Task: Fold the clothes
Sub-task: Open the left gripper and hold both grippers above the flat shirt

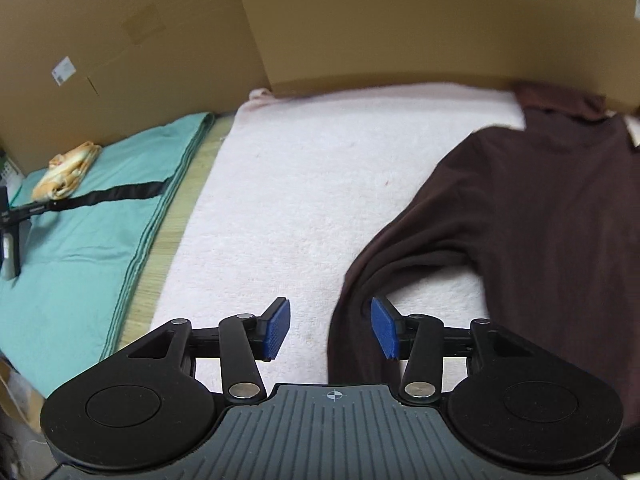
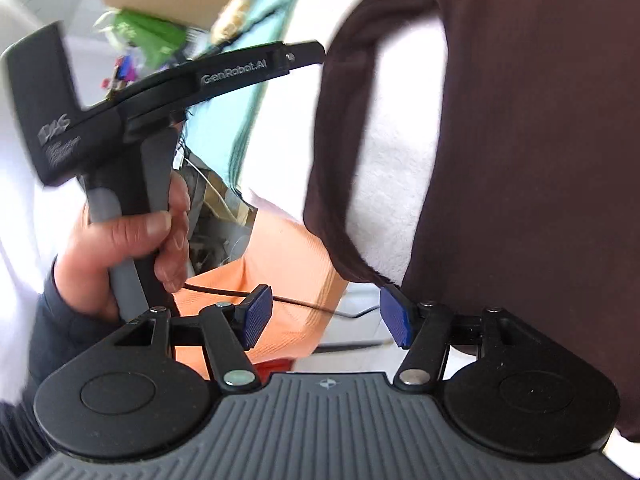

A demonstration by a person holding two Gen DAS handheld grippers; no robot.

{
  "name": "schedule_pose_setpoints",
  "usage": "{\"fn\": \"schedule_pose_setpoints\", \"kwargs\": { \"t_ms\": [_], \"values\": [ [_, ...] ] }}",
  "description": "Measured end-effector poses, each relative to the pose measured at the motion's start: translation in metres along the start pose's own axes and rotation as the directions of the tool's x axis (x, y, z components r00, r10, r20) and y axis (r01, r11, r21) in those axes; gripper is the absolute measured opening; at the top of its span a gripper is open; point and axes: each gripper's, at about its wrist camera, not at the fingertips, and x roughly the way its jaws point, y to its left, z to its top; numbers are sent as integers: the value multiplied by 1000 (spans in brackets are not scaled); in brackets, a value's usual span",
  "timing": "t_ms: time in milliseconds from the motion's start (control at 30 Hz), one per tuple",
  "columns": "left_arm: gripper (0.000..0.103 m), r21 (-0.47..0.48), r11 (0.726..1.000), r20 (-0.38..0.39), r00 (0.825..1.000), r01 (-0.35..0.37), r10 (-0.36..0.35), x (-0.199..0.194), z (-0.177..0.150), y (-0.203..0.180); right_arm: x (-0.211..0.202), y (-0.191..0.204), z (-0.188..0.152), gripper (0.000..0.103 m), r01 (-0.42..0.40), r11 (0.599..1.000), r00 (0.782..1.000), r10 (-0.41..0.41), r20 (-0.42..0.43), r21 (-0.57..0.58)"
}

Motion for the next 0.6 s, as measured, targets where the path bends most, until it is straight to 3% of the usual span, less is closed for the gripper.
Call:
{"fn": "schedule_pose_setpoints", "kwargs": {
  "t_ms": [100,200,300,333,367,400,500,600],
  "values": [
    [68,15,993,26,993,115,-116,-16,-7,-25,-56,-13,-4,65,47,999,984,-51,169,25],
    [69,81,970,6,973,228,-229,-19,-20,-70,-114,-42,-17,65,131,986,939,-156,305,102],
    [69,163,943,-65,957,289,-282,-6,-40,-115,-160,-84,-43,65,240,947,888,-303,345,213],
    [69,189,939,-92,957,287,-274,0,-47,-124,-174,-100,-55,65,274,929,873,-348,341,247],
    [68,215,938,-120,960,273,-252,5,-55,-130,-189,-115,-69,54,302,913,858,-386,338,275],
    [68,224,937,-123,962,267,-244,6,-61,-129,-204,-126,-84,46,318,895,841,-418,343,312],
    [75,227,946,-119,970,232,-210,5,-70,-109,-247,-148,-131,37,324,836,780,-501,374,443],
    [82,230,964,-138,985,131,-101,6,-71,-85,-281,-159,-166,42,327,775,715,-577,393,541]
  ]
}}
